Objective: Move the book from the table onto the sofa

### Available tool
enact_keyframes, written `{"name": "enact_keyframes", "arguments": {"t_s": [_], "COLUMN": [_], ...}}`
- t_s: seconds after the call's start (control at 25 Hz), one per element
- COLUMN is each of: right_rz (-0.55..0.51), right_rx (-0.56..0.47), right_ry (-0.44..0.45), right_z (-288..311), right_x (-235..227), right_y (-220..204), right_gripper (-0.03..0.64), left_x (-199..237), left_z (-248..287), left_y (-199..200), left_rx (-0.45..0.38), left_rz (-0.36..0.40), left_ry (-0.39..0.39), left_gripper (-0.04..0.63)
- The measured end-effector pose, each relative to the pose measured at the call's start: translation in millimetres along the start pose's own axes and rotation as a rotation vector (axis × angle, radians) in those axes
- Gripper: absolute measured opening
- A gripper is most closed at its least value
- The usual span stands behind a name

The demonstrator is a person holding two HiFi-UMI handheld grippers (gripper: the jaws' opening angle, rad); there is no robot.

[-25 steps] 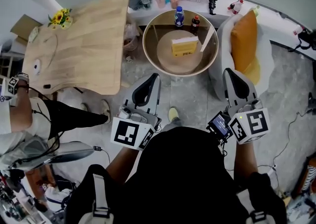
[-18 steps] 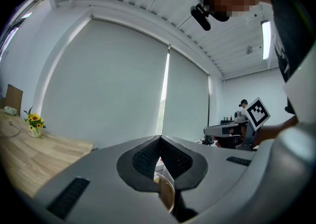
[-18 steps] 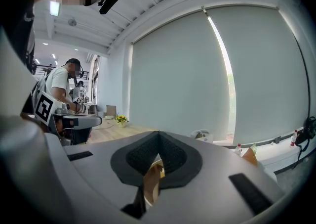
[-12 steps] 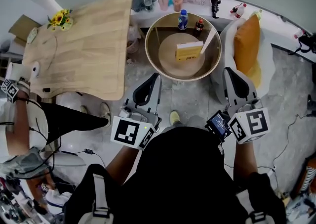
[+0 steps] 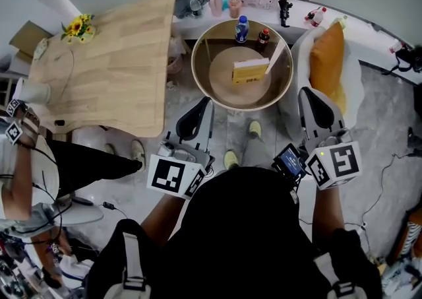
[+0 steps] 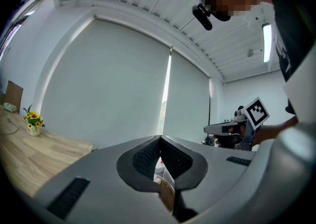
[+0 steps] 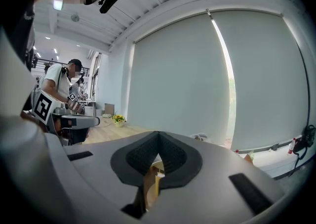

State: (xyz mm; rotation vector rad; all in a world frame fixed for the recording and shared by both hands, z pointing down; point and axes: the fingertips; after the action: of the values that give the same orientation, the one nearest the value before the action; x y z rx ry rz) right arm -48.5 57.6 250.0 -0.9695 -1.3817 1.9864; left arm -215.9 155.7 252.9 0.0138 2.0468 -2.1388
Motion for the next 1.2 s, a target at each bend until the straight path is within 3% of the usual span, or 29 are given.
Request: {"name": "enact_keyframes", "arguments": {"t_s": [0.32,0.68,0.96,1.2], "right_rz": [-0.003,-0.074,-0.085,-0.102], "right_rx": [0.01,0.01,0.165,0.204], "right_ry": [0.015,0.023,0.033,0.075], "right_z": [24,82,122,154], "right_x": [-22,-60,-101,-126], "right_y": [6,31,24,27], "right_gripper": [0.009,0.009,0.009,0.009], "left_x": [8,27,38,46], "left_z": [28,89,148,187], "left_y": [-2,-10,-18,-22], "left_rx": [0.019,0.059,0.1,0.127], "left_rz": [0.013,0.011,0.001,0.007], "left_ry": [0.011,0.016,0.005,0.01], "left_gripper": [0.006,0.006,0.006,0.006]}}
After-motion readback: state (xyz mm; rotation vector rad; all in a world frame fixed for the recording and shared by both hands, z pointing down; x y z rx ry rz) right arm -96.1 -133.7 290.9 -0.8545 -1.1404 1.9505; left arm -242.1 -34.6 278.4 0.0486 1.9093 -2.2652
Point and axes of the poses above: the fingertips, and each gripper's own axes: z forward along the fingers, x to its left, y out of its top, and after that the axes turned 15 degrees about z, right-handed
